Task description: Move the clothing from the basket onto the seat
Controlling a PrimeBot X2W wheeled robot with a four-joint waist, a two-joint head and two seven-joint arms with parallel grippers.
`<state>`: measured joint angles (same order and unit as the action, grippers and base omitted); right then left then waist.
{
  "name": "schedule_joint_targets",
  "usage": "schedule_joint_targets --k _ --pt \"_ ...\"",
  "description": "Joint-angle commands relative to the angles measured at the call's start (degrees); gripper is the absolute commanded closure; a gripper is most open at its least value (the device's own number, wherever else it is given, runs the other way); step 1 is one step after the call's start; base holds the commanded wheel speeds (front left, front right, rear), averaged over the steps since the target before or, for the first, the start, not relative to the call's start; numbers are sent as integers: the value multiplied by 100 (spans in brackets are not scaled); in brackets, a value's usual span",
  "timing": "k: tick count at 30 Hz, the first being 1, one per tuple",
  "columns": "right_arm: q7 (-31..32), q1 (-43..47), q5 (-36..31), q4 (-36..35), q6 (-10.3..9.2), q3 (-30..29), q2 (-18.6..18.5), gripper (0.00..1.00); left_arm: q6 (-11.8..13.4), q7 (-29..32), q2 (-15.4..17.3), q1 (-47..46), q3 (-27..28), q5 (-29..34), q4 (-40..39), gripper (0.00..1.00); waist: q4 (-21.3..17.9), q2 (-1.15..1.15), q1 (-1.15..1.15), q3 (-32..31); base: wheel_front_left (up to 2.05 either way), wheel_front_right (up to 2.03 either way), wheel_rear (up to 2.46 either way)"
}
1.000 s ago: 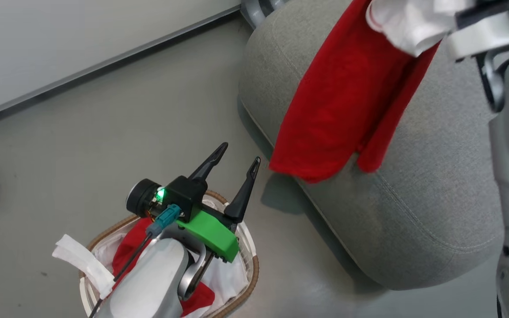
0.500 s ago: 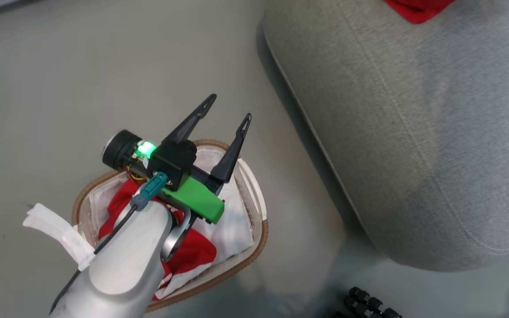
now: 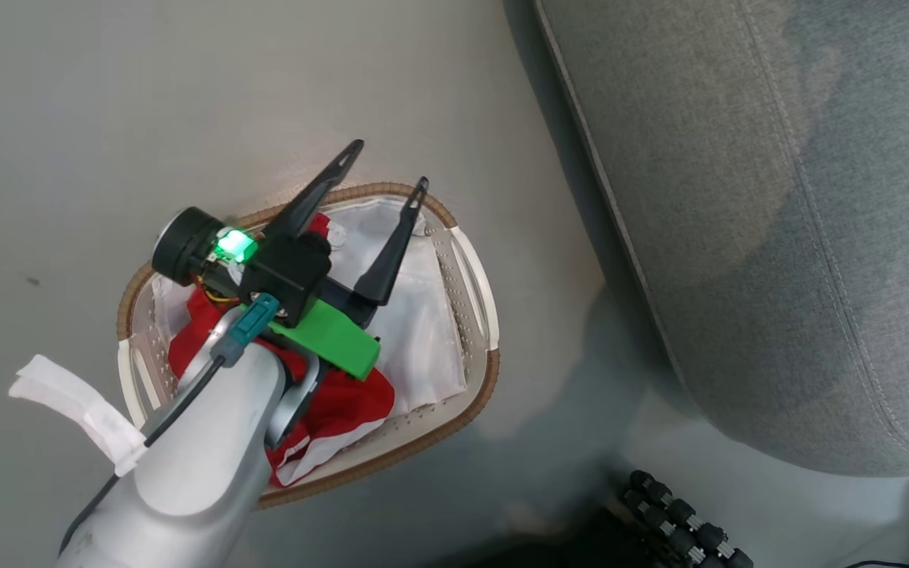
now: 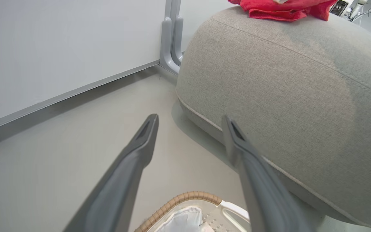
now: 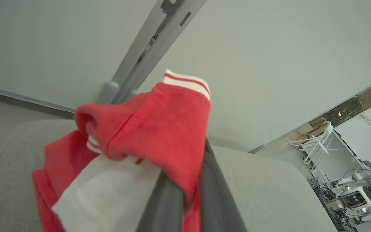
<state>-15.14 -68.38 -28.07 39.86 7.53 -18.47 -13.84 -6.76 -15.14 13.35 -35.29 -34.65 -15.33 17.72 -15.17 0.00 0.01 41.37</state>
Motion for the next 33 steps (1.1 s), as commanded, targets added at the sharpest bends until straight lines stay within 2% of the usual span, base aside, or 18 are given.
schedule_joint_targets --k 1,8,9,10,11,12,24,33 --pt "-1 174 -115 104 -8 -32 34 100 31 -1 60 32 44 7 -9 0 -7 0 -1 67 0 0 0" --pt "-2 741 -325 414 -8 -294 326 99 100 4 167 170 23 -11 43 0 -130 0 -1 -25 0 0 0" --pt "-2 785 -310 386 -8 -327 338 90 104 4 161 187 9 -16 55 0 -144 0 -1 -55 0 0 0" --pt "-2 851 -294 338 -8 -341 355 62 105 3 141 199 -5 -27 66 0 -152 0 -1 -95 0 0 0" --pt "-2 956 -246 309 -8 -336 395 9 100 3 112 211 -21 -43 80 0 -157 0 -1 -148 0 0 0" --pt "-1 1048 -202 305 -8 -332 426 0 100 3 89 219 -24 -55 94 0 -159 0 -1 -191 0 0 0" --pt "-2 2094 278 174 -8 76 462 0 113 0 -109 463 279 -211 162 0 -126 0 -1 -960 0 0 0" --pt "-2 2212 904 14 -8 491 270 0 54 -1 -461 737 830 -240 252 0 310 0 -1 -1860 0 0 0"
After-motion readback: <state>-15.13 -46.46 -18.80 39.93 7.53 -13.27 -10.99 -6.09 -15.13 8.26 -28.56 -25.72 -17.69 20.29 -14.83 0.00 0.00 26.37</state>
